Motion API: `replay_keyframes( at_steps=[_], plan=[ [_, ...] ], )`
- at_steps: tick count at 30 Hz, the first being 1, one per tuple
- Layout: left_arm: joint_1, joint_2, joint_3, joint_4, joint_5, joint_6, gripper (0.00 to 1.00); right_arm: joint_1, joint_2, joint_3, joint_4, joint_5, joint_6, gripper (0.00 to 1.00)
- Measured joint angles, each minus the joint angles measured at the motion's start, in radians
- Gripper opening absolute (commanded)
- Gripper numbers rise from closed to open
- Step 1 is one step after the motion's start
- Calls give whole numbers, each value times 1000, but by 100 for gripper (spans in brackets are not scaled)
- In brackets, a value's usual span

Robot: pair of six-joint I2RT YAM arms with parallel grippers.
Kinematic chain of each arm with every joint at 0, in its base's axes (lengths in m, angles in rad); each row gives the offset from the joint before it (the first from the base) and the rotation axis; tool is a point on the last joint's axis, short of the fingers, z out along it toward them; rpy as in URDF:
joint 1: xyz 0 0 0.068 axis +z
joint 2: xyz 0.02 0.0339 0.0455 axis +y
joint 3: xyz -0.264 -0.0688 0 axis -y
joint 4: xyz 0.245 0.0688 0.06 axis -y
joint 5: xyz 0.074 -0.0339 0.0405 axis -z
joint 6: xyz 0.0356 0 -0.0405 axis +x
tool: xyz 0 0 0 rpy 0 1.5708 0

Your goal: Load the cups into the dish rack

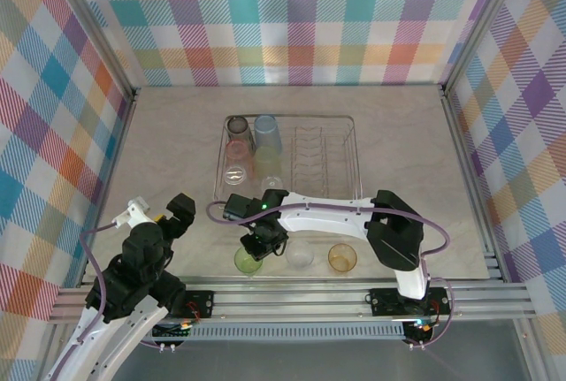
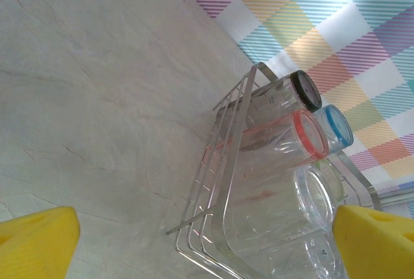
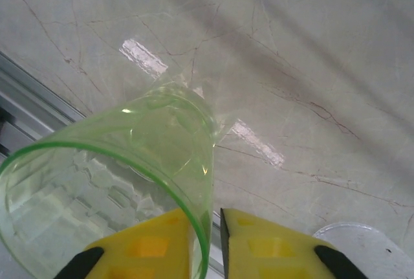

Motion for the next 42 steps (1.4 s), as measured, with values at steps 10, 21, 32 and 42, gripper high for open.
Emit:
replay_keyframes(
  at_steps=[10, 21, 32, 42],
  plan=[
    [0, 2, -8, 3, 8, 1, 100, 0, -6, -2, -14, 32, -6, 0],
    [0, 212, 44, 211, 211, 114, 100, -267, -504, -327, 118, -148, -38, 0],
    [-7, 629, 141, 737, 844, 242, 100, -834, -874, -520, 304, -660, -40, 0],
    [-154, 778, 304, 882, 1125, 348, 100, -888, -800, -512, 497, -981, 34, 0]
  ],
)
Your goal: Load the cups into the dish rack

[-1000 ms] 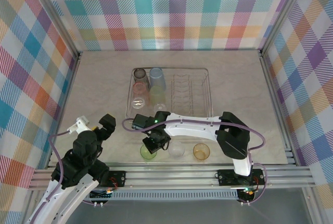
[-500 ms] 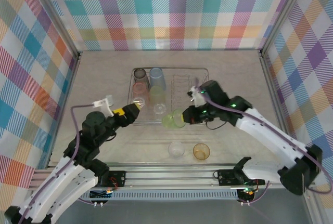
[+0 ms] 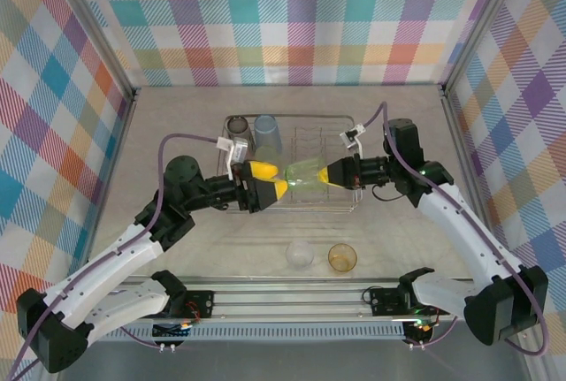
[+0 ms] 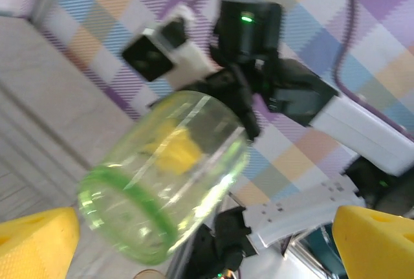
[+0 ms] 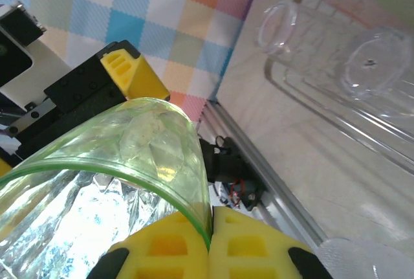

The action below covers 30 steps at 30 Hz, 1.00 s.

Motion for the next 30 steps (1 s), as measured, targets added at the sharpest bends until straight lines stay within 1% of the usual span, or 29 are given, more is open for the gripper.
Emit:
replay_keyframes(
  at_steps=[3, 6, 20, 23, 28, 30],
  plan=[
    [-29, 34, 31, 7, 22, 32, 100, 0, 6, 12, 26, -40, 15, 0],
    [-37, 62, 35, 8, 26, 51, 100, 0, 6, 26, 52, -76, 26, 0],
    [-42, 87, 50, 19, 2, 84, 99, -14, 3, 29, 91, -98, 51, 0],
    [-47, 89, 61, -10, -38, 111, 100, -15, 3, 35, 72, -93, 36, 0],
    [-51, 69, 71, -109, -188, 164, 100, -10, -2, 71, 5, -93, -16, 0],
    [-54, 51, 71, -132, -229, 177, 100, -13, -4, 72, -8, -92, -24, 0]
  ],
)
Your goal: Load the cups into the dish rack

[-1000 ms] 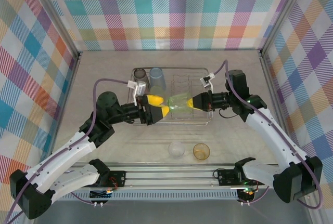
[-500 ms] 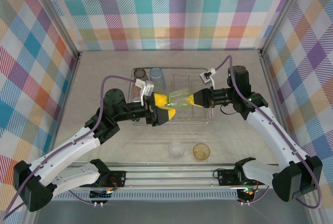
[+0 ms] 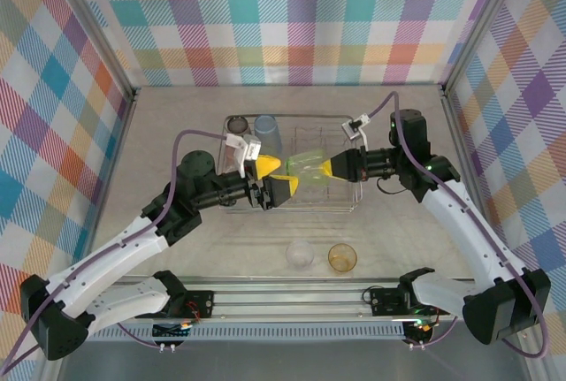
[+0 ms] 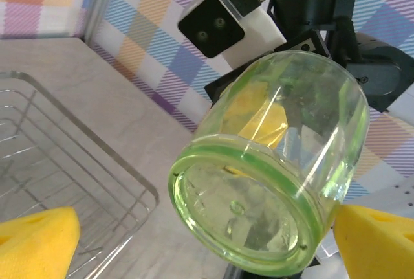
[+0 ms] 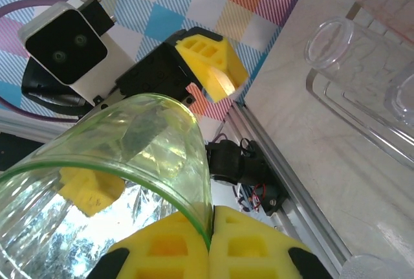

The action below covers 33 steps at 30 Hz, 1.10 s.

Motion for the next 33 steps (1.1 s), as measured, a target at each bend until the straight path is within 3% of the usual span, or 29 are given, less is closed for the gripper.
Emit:
replay_keyframes(
  at_steps=[5, 14, 21, 28, 33],
  plan=[
    [0, -13, 0, -19, -21, 6, 100, 2, 2, 0, -5, 6, -5, 0],
    [0, 69, 0, 90, 126, -37, 97, 4, 15, 0, 26, -22, 13, 0],
    [-2, 88, -10, 168, 169, -77, 95, 24, 29, 0, 50, -39, 21, 0],
    [-2, 87, -21, 216, 168, -109, 83, 37, 54, 0, 71, -47, 31, 0],
    [-2, 91, -21, 217, 181, -131, 70, 37, 69, 0, 73, -47, 33, 0]
  ],
)
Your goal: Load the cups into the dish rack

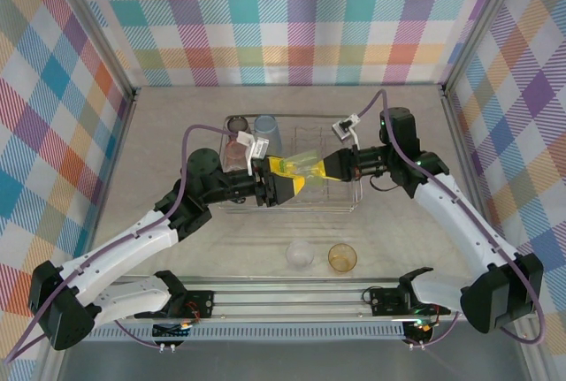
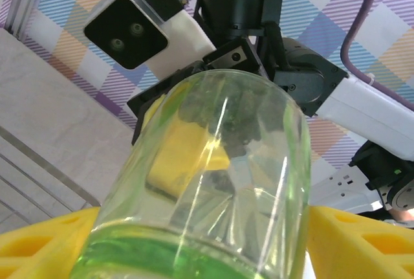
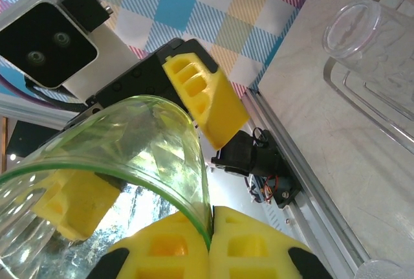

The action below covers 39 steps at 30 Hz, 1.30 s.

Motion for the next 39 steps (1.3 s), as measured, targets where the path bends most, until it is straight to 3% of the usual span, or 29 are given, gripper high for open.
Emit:
replay_keyframes(
  at_steps=[4, 7, 8, 12, 15, 26, 31, 35, 39],
  plan=[
    [0, 2, 0, 0, 3, -11, 62, 0, 5, 0, 0, -5, 0, 0],
    [0, 2, 0, 0, 3, -17, 57, 0, 5, 0, -1, -6, 0, 17],
    [0, 2, 0, 0, 2, -20, 55, 0, 5, 0, -4, -6, -5, 33],
    [0, 6, 2, -30, -27, -19, 42, 10, 7, 18, -51, 17, -38, 55],
    [-8, 3, 16, -76, -63, -2, 37, 10, 14, 36, -115, 72, -75, 62],
    [-23, -21, 29, -269, -267, 48, 34, -21, 18, 91, -372, 336, -201, 66],
    [-24, -21, 61, -415, -410, 48, 29, -78, 44, 145, -511, 576, -242, 54],
    [-24, -21, 108, -510, -490, 48, 29, -89, 146, 193, -580, 847, -283, 44],
    [-26, -14, 148, -590, -533, 48, 28, -89, 275, 195, -600, 1009, -311, 35]
  ],
)
